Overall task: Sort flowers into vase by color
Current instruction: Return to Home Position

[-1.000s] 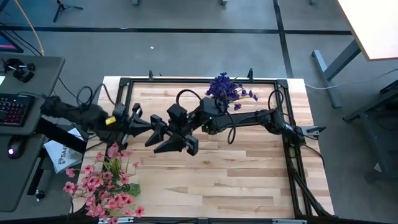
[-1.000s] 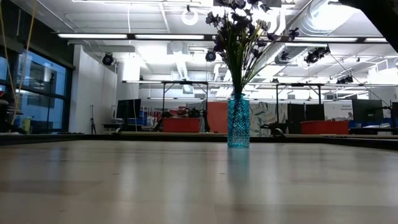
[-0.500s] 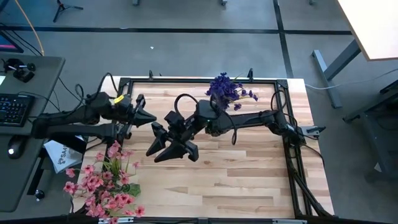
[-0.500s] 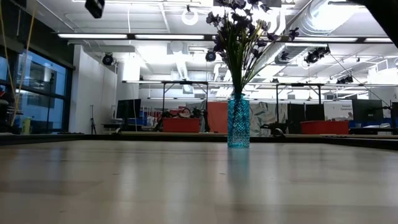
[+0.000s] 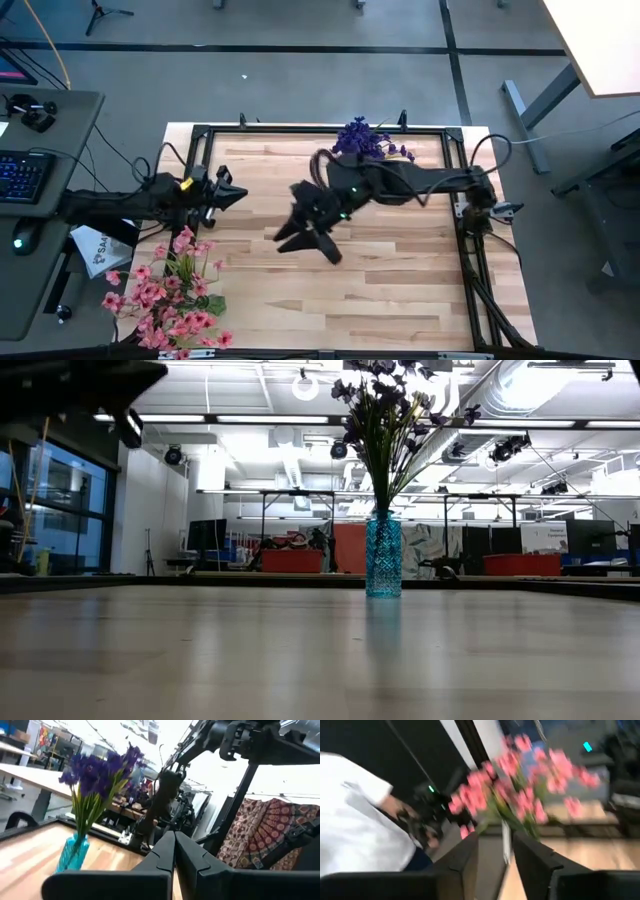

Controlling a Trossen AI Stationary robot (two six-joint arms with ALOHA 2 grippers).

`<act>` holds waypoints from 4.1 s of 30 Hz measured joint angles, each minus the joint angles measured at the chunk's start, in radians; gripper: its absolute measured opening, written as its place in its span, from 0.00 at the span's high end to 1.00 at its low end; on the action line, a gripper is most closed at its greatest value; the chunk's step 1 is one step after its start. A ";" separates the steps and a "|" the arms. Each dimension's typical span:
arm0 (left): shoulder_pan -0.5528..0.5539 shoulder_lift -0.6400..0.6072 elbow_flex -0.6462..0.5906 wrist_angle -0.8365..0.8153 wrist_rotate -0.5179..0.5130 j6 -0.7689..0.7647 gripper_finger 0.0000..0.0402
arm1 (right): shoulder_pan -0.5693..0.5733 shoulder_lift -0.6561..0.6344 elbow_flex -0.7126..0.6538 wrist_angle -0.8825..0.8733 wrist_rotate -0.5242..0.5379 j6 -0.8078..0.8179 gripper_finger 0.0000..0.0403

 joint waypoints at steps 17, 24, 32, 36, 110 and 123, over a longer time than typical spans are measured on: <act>-0.003 0.001 -0.129 0.075 0.059 -0.182 1.00 | 0.253 -0.410 -0.587 -0.308 0.508 0.241 0.99; -0.004 0.000 -0.129 0.074 0.214 -0.302 1.00 | 0.377 -0.843 -1.284 0.194 0.741 0.512 1.00; -0.004 0.000 -0.129 0.074 0.085 -0.100 1.00 | 0.255 -1.053 -1.801 0.903 0.803 0.239 1.00; -0.004 0.000 -0.129 0.074 0.006 -0.115 1.00 | 0.109 -1.084 -1.904 1.033 0.653 0.121 1.00; -0.017 -0.234 -0.131 -0.322 -0.005 -0.119 1.00 | -0.238 -1.950 -2.253 0.565 0.265 0.002 1.00; -0.017 -0.234 -0.131 -0.322 -0.005 -0.119 1.00 | -0.238 -1.949 -2.253 0.565 0.264 0.002 1.00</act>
